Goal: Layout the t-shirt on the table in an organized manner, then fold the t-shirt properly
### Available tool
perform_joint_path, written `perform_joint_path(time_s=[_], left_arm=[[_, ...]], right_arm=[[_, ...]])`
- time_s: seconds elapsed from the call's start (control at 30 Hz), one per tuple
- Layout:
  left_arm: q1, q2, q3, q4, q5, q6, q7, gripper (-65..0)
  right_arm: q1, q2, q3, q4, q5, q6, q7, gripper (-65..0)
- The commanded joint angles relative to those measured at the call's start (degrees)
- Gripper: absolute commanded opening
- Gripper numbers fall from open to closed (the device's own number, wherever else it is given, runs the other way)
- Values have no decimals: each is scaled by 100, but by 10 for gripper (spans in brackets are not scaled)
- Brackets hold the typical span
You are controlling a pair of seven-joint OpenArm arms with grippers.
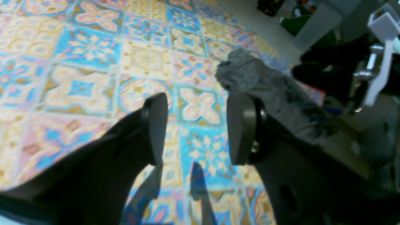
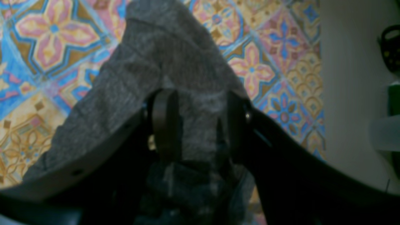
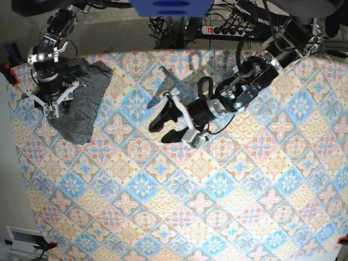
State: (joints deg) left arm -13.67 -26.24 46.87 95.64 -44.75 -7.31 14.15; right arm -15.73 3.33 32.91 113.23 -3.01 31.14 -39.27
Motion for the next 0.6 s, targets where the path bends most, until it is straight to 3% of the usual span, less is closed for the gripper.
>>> perform_joint_path(time_s=[0.0, 0.33, 0.57], left_arm=[[-26, -62, -59, 102, -39, -38, -136, -351], [220, -493, -67, 533, 75, -38, -145, -351], [361, -528, -67, 735, 383, -38, -145, -351]], right_arm=[[47, 67, 90, 128, 59, -32, 142, -408], [30, 67, 380, 154, 59, -32, 107, -408], [-23, 58, 441, 172, 59, -32, 72, -408]])
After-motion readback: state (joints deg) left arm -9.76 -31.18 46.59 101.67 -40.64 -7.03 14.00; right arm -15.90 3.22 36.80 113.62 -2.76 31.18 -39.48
